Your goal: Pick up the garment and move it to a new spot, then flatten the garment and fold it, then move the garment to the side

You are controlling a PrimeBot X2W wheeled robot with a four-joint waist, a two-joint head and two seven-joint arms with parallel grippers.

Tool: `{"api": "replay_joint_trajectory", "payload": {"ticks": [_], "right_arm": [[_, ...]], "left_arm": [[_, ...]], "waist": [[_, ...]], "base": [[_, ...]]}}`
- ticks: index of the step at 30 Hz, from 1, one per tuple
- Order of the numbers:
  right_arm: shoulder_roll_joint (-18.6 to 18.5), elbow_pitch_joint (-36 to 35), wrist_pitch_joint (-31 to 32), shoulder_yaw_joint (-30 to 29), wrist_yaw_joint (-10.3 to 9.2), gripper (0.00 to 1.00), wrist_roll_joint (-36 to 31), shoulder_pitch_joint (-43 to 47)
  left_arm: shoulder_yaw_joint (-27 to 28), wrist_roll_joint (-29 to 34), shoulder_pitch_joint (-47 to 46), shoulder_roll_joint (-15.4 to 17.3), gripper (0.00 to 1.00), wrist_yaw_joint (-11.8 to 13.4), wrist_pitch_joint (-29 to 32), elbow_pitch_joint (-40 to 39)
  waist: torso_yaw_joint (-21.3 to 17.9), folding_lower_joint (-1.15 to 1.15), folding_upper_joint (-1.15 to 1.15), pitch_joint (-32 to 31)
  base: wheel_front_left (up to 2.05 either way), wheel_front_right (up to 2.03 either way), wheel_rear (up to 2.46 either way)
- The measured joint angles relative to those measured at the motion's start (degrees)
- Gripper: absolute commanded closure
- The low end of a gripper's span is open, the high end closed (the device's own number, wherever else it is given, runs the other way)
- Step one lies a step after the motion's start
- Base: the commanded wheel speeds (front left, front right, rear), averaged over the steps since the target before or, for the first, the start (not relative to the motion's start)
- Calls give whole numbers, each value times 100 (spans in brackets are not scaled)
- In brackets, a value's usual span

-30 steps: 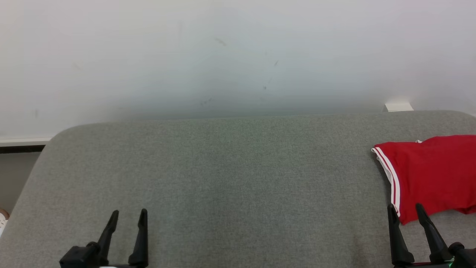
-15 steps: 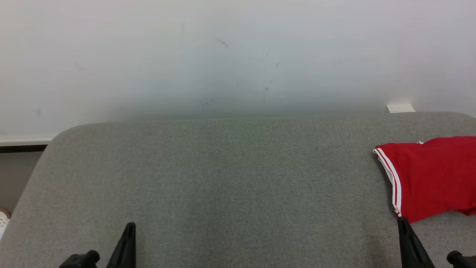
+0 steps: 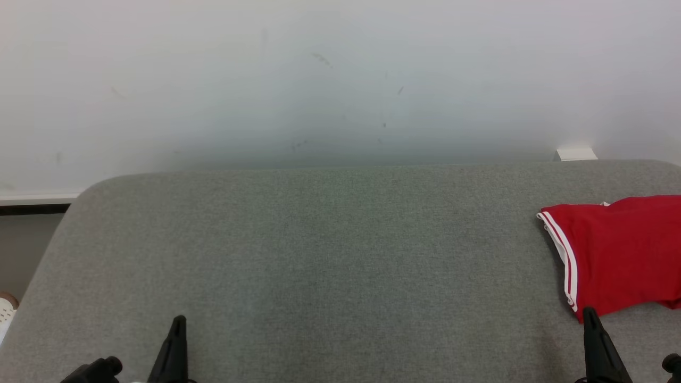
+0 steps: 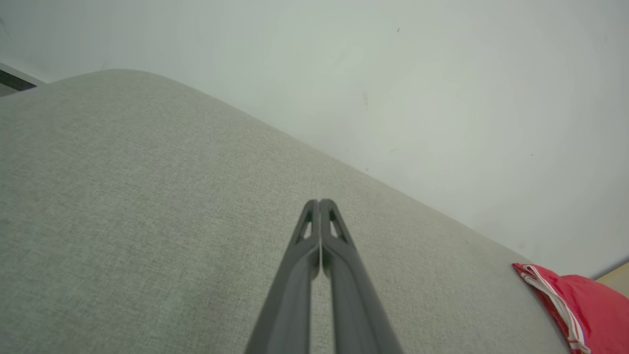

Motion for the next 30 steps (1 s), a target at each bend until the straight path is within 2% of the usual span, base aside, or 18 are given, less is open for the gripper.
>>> {"api": "replay_joint_trajectory", "payload": {"ticks": [30], "right_arm": [[78, 60, 612, -282, 0, 100, 2121, -259]], "left_arm": [[190, -2392, -216, -40, 100, -2, 619, -4]], "waist": [[82, 0, 0, 48]], "base": [[0, 0, 0]]}}
